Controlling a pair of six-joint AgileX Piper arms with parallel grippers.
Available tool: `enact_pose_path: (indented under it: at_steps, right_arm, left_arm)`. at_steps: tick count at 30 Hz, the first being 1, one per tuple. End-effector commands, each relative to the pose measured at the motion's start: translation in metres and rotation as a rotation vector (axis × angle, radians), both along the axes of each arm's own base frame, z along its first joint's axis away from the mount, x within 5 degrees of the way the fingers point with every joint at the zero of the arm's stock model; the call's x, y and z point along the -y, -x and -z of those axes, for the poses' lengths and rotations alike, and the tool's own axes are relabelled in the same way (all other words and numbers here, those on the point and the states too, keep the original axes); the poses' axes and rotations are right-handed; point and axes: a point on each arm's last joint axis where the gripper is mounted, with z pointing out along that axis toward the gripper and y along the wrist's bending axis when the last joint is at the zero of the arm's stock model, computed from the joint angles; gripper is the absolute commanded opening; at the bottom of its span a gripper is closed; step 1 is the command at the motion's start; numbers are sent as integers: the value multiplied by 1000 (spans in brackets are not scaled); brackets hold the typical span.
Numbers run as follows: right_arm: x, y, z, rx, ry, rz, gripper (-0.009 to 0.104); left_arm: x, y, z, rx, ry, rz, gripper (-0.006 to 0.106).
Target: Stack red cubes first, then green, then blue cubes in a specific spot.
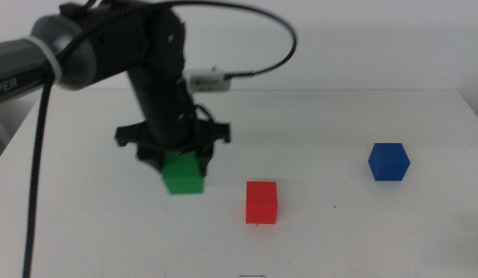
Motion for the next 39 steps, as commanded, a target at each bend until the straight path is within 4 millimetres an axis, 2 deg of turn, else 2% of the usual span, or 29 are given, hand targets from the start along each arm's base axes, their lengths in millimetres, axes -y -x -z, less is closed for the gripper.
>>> enact_pose_path:
  at_steps: [1, 3, 6, 13, 22, 29, 39]
  right_arm:
    - [1, 2, -11, 98, 17, 10, 94]
    - [1, 2, -11, 98, 17, 10, 94]
    - [1, 2, -11, 98, 17, 10, 94]
    - [1, 2, -11, 98, 17, 10, 94]
    - [1, 2, -11, 98, 17, 10, 94]
    - [1, 2, -11, 98, 17, 10, 94]
    - [1, 2, -11, 98, 17, 10, 94]
  left_arm:
    - [9, 16, -39, 15, 28, -52, 1]
    - [20, 19, -48, 34, 58, -99, 0]
    - [34, 27, -50, 30, 75, -126, 0]
    - [59, 29, -55, -10, 182, -5, 0]
    - [93, 21, -30, -52, 167, 67, 0]
    - [96, 12, -12, -39, 92, 149, 0]
    - [95, 5, -7, 1, 46, 149, 0]
